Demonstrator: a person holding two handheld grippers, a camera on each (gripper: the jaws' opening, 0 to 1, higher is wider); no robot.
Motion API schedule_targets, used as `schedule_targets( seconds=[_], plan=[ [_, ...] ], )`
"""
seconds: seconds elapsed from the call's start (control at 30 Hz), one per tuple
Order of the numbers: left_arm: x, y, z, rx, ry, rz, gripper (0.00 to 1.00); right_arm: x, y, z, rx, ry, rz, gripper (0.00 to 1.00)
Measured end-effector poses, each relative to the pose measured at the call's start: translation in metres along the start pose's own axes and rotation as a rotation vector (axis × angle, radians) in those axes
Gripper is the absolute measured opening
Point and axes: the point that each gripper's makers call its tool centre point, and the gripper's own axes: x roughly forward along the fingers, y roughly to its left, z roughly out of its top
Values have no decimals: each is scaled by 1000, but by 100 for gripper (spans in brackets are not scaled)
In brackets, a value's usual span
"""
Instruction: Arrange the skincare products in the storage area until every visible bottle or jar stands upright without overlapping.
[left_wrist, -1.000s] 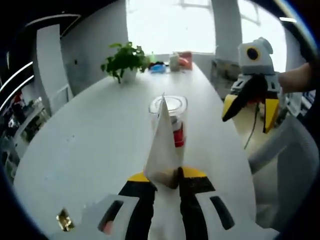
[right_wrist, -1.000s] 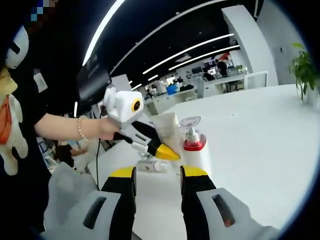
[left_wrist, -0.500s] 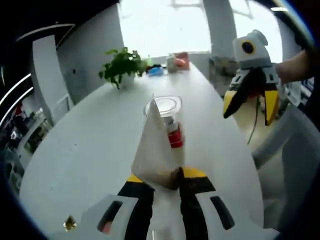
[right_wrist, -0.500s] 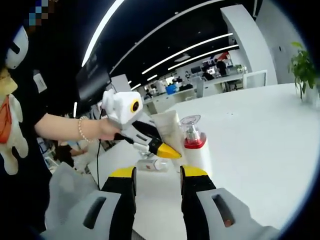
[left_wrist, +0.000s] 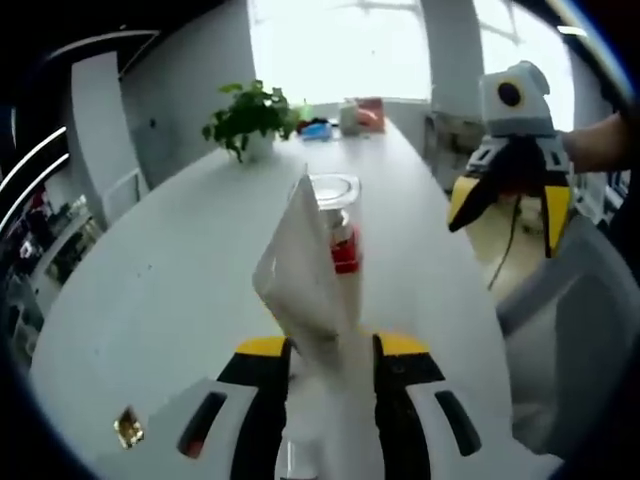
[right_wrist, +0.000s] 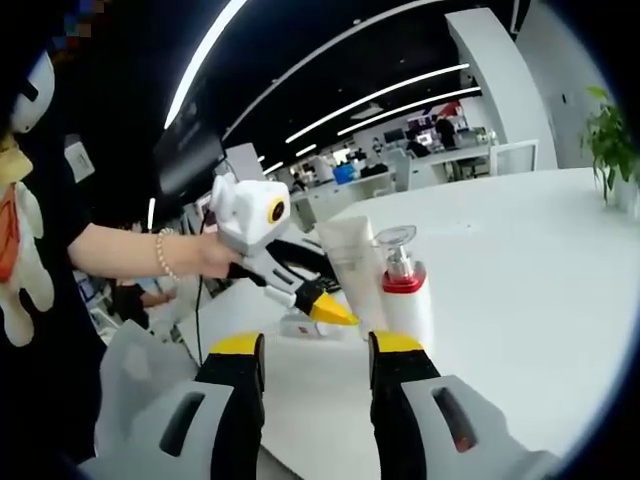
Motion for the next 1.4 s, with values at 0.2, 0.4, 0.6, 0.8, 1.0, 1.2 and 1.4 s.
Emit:
schedule_targets(
  seconds=[0.2,0.4,0.6,0.8,1.0,1.2,1.4],
  plan=[
    [-18,3,-8,-48,-4,32,42,5,9,4,-12,2,6,45],
    [-38,-3,-16,-104,-14,60,50,14,24,3,-24,21,20,53],
    [-62,1,-43,-213,13,108,67,21,34,0,-33,37,30,59],
    [-88,-5,-56,-311,-10,145,73,24,39,-1,-23,38,25,63],
    [-111,-12,-67,-384,-34,165,76,30,49,-4,-17,48,23,69],
    [-135,-14,-81,-434,-41,210,82,38,66,-11,-13,65,46,72],
    [-162,-24,-94,-532,-92,247,83,39,71,-21,-1,79,38,75]
  ],
)
